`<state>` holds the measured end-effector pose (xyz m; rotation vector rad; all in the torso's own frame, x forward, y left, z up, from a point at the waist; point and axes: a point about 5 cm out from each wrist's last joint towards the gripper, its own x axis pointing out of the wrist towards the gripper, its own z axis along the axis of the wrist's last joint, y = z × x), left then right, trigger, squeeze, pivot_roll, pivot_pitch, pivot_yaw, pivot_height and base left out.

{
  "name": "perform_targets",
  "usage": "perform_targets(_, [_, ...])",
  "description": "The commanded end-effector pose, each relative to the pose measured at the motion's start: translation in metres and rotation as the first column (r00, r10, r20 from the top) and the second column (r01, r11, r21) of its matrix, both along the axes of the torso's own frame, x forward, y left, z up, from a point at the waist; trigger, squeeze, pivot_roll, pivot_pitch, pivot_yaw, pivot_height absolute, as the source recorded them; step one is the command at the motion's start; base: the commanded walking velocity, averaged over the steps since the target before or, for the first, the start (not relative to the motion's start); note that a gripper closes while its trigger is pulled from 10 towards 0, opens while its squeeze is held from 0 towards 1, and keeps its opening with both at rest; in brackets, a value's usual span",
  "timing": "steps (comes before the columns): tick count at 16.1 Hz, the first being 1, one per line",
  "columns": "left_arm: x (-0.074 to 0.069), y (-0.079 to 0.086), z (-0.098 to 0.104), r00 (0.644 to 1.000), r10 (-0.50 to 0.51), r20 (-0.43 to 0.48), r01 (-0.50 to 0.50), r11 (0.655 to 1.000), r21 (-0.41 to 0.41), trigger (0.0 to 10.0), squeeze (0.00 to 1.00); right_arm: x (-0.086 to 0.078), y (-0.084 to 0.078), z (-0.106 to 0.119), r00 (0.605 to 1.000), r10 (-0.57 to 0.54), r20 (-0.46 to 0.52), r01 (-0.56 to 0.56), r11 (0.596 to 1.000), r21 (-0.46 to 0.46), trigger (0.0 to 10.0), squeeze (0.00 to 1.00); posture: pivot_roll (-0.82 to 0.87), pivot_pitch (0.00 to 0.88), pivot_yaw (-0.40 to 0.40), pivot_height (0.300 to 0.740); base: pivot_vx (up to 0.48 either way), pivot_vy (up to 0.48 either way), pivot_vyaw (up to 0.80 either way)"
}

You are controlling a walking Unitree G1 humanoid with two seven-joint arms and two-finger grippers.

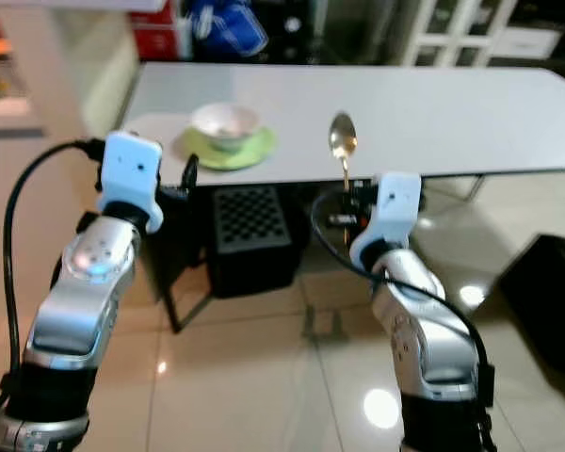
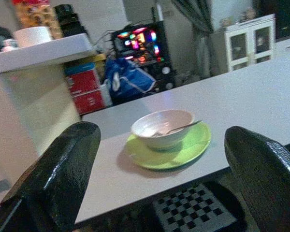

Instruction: Setting the table

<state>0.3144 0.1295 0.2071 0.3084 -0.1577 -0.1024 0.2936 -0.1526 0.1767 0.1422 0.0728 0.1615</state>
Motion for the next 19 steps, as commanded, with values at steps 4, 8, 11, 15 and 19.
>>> perform_targets(4, [-0.0019, -0.0022, 0.0043, 1.000, -0.019, 0.010, 0.020, 1.000, -0.009, 10.0, 0.00, 0.0009, -0.0002, 0.0031, 1.000, 0.003, -0.008, -0.003, 1.000, 0.021, 10.0, 0.00, -0.02, 0.000, -0.047, 0.740, 0.347, 0.000, -0.13])
perform_targets(8, [-0.0021, -0.0012, 0.0051, 1.000, -0.013, 0.015, 0.013, 1.000, -0.008, 10.0, 0.00, 0.0031, -0.0001, 0.0041, 1.000, 0.015, -0.006, -0.015, 1.000, 0.001, 10.0, 0.00, -0.02, 0.000, -0.054, 0.740, 0.354, 0.000, -0.33])
perform_targets(11, [-0.0026, 0.0001, 0.0059, 1.000, -0.007, 0.019, 0.007, 1.000, -0.007, 10.0, 0.00, 0.0037, 0.0031, 0.0047, 0.999, 0.041, -0.010, -0.041, 0.999, -0.002, 10.0, 0.00, -0.02, 0.000, -0.059, 0.740, 0.354, 0.000, 0.00])
perform_targets(15, [-0.0025, 0.0006, 0.0071, 1.000, -0.005, 0.022, 0.005, 1.000, -0.006, 10.0, 0.00, 0.0042, 0.0047, 0.0043, 0.998, 0.062, -0.024, -0.063, 0.997, -0.044, 10.0, 0.00, -0.02, 0.000, -0.060, 0.740, 0.354, 0.000, 0.51])
perform_targets(19, [-0.0024, 0.0002, 0.0075, 1.000, -0.009, 0.023, 0.009, 1.000, -0.001, 10.0, 0.00, 0.0050, 0.0020, 0.0042, 0.999, 0.043, -0.028, -0.044, 0.999, -0.015, 10.0, 0.00, -0.02, 0.000, -0.059, 0.740, 0.357, 0.000, 0.20])
